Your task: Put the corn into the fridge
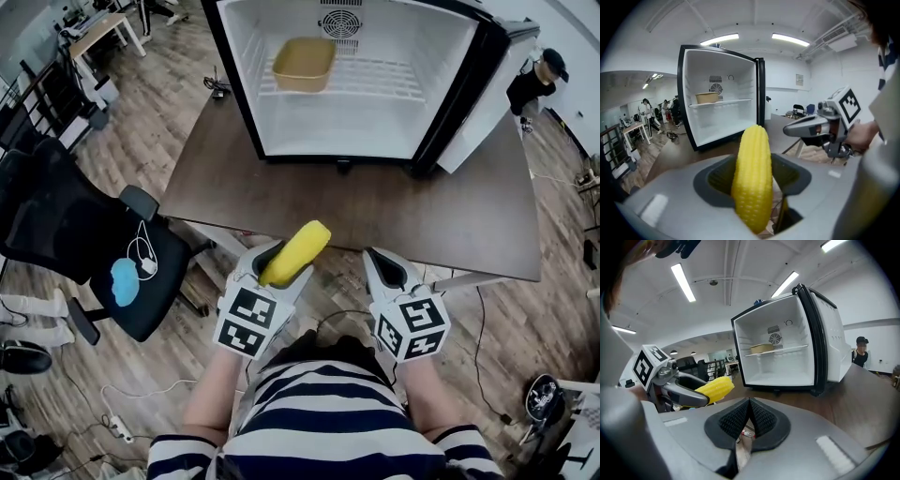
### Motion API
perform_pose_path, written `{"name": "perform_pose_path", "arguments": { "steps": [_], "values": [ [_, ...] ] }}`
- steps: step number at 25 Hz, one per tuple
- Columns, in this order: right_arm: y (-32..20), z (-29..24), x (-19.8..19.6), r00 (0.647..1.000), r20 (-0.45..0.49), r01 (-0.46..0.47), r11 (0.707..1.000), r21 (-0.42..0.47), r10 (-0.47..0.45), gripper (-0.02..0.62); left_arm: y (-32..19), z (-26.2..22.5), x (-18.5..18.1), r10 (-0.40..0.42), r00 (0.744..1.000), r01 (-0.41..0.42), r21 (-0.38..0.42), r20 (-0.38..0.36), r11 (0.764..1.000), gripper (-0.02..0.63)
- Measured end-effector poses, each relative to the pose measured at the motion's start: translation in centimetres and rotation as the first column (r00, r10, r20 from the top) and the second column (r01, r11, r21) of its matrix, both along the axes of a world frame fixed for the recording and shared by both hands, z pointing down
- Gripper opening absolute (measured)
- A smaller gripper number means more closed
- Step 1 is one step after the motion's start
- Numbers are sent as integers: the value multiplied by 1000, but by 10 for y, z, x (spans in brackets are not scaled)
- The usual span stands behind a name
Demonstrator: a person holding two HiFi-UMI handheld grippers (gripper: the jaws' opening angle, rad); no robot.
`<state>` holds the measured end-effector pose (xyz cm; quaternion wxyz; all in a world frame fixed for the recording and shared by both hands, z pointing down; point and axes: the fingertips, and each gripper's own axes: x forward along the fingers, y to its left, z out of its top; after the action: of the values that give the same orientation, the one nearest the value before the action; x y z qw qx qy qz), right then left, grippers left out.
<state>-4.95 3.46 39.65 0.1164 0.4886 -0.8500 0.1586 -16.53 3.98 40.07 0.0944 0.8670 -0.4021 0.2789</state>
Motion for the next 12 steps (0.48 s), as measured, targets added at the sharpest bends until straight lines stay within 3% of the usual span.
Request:
{"name": "perform_pose_path", "arguments": {
  "steps": [12],
  "values": [
    [-42, -3, -27, 993, -33, -110, 994, 11, 110, -2, -66, -11, -17, 121, 993, -121, 30, -2, 992, 0]
  ]
}}
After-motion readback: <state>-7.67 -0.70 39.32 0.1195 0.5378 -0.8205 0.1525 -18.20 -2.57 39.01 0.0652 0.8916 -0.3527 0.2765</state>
